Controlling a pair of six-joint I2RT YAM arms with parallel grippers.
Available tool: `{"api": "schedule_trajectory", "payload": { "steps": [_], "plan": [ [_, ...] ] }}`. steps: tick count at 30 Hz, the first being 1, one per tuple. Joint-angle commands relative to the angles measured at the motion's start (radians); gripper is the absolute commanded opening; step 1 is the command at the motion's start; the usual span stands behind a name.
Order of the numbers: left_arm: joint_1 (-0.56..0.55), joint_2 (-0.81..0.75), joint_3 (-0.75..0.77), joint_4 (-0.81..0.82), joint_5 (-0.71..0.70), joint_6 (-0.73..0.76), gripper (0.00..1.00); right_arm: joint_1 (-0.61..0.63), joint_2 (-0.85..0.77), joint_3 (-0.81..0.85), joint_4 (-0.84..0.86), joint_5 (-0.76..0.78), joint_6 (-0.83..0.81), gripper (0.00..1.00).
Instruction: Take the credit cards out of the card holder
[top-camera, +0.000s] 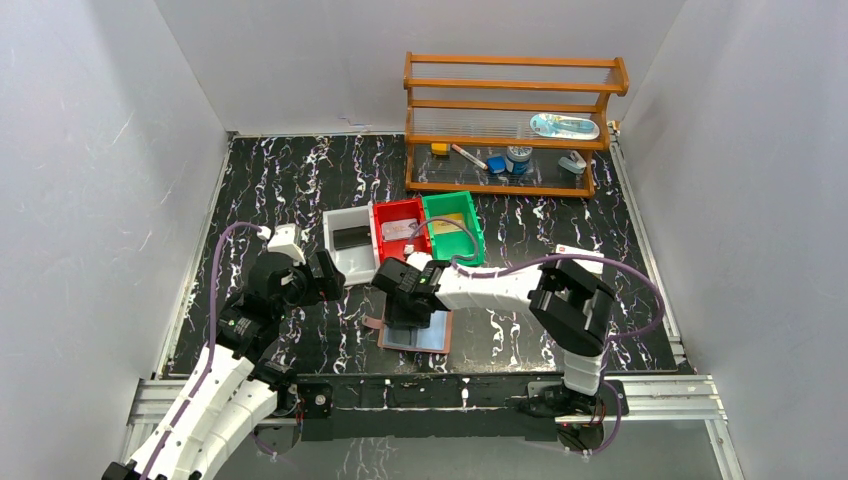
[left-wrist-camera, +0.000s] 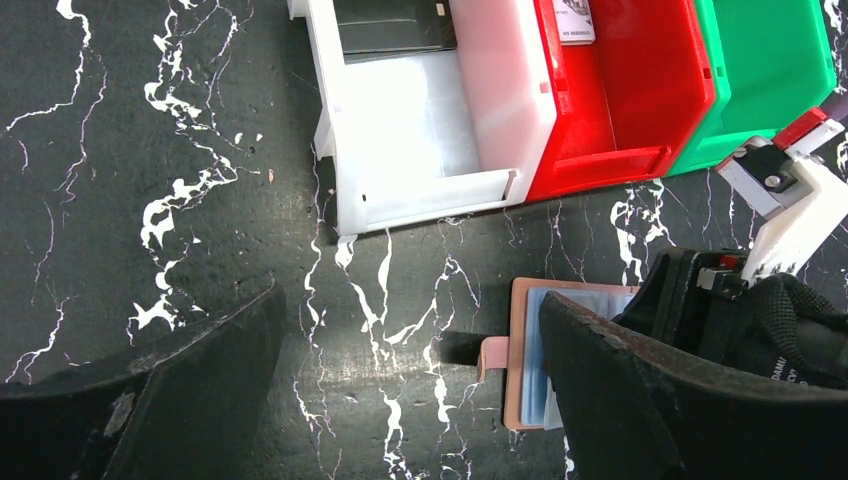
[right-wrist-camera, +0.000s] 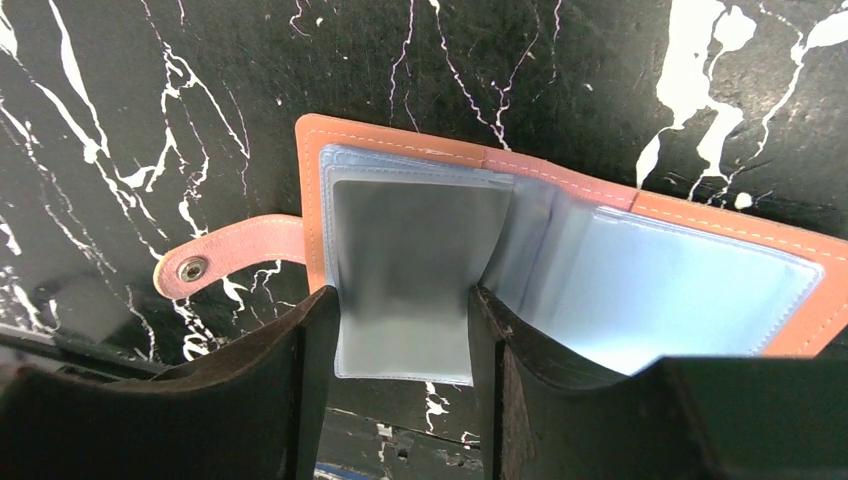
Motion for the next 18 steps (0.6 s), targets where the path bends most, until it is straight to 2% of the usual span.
{"api": "schedule_trajectory", "payload": {
  "steps": [1, 5, 8, 14, 18],
  "plan": [
    [0.003, 0.002, 0.008, 0.006, 0.025, 0.004, 0.97, -0.018, -0.004, -0.108, 0.09, -0.079, 0.018, 0.55],
    [0.004, 0.005, 0.018, 0.01, 0.115, 0.009, 0.98, -0.037, -0.047, -0.188, 0.2, -0.137, 0.02, 0.55],
    [0.005, 0.014, 0.025, 0.017, 0.256, -0.002, 0.96, -0.047, -0.073, -0.235, 0.253, -0.162, 0.023, 0.55],
    [0.004, 0.077, 0.013, 0.061, 0.59, -0.112, 0.83, -0.063, -0.104, -0.334, 0.388, -0.218, 0.052, 0.55],
    [0.004, 0.144, 0.006, 0.055, 0.704, -0.154, 0.71, -0.067, -0.139, -0.339, 0.368, -0.202, 0.058, 0.55]
  ]
}}
